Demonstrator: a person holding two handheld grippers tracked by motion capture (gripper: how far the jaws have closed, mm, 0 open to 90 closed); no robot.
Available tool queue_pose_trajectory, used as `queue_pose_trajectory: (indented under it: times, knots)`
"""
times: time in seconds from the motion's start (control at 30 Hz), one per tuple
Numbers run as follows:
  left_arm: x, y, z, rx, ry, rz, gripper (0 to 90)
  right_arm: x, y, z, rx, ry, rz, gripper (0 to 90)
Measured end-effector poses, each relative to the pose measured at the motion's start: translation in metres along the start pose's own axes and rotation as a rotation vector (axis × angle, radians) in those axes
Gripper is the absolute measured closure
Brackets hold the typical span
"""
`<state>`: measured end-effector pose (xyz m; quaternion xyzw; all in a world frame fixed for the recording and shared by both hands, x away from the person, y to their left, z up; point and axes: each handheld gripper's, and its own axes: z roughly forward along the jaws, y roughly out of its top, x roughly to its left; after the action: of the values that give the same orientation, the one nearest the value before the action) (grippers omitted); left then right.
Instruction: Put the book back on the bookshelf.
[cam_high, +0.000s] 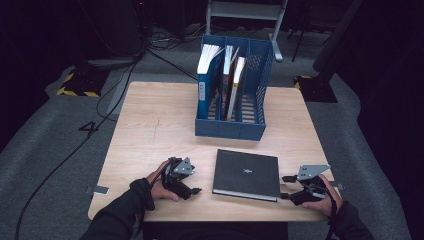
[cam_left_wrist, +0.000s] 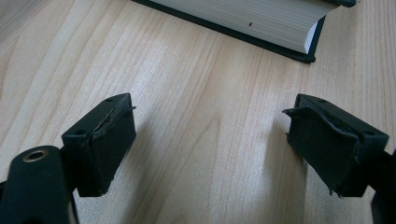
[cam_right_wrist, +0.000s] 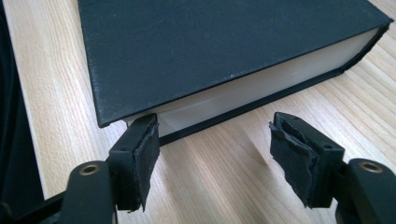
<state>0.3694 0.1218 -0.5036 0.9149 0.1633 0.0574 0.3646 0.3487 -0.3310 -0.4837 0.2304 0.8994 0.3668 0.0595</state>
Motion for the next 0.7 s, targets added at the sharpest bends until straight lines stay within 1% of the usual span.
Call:
queue_pose_trajectory:
  times: [0.03, 0.07, 0.17, 0.2, 0.23, 0.27, 0.3, 0.33, 0.4, 0.47, 0.53, 0.63, 0.7]
  knots:
    - [0.000, 0.000, 0.000, 0.008, 0.002, -0.002, 15.2, 0.000, 0.000, 0.000, -0.012, 0.004, 0.005, 32.9]
    - [0.000, 0.001, 0.000, 0.008, 0.002, -0.002, 15.2, 0.000, 0.000, -0.001, -0.018, -0.005, 0.002, 32.9]
    - [-0.001, 0.002, 0.000, 0.016, 0.007, -0.010, 15.2, -0.001, 0.001, -0.002, -0.031, -0.015, 0.012, 33.0]
    - [-0.002, 0.005, 0.000, 0.043, 0.014, -0.012, 15.5, -0.001, 0.001, -0.002, -0.041, -0.013, 0.015, 33.0]
    - [-0.002, 0.007, -0.001, 0.054, 0.008, -0.018, 15.9, -0.002, 0.001, -0.002, -0.045, -0.012, 0.019, 32.9]
    - [-0.003, 0.009, -0.001, 0.054, -0.002, -0.017, 16.9, -0.002, 0.001, -0.002, -0.047, -0.018, 0.019, 32.9]
    - [-0.005, 0.010, -0.001, 0.039, -0.022, -0.019, 17.3, -0.002, 0.002, -0.002, -0.049, -0.021, 0.021, 33.0]
    - [-0.005, 0.010, -0.001, 0.039, -0.022, -0.019, 17.4, -0.002, 0.002, -0.002, -0.049, -0.021, 0.021, 33.0]
    - [-0.009, 0.016, -0.004, 0.029, -0.007, 0.004, 17.7, -0.002, 0.002, -0.003, -0.056, -0.020, 0.025, 33.0]
    - [-0.014, 0.023, -0.008, -0.010, -0.010, 0.003, 18.0, -0.003, 0.001, -0.003, -0.069, -0.016, 0.032, 32.9]
    - [-0.023, 0.036, -0.015, -0.064, -0.008, 0.018, 18.2, -0.003, 0.002, -0.004, -0.088, -0.017, 0.042, 32.9]
    - [-0.037, 0.055, -0.019, -0.080, 0.010, 0.069, 18.3, -0.003, 0.003, -0.006, -0.109, -0.025, 0.048, 32.6]
    - [-0.045, 0.067, -0.017, -0.076, 0.044, 0.082, 19.0, -0.003, 0.005, -0.007, -0.125, -0.032, 0.049, 32.6]
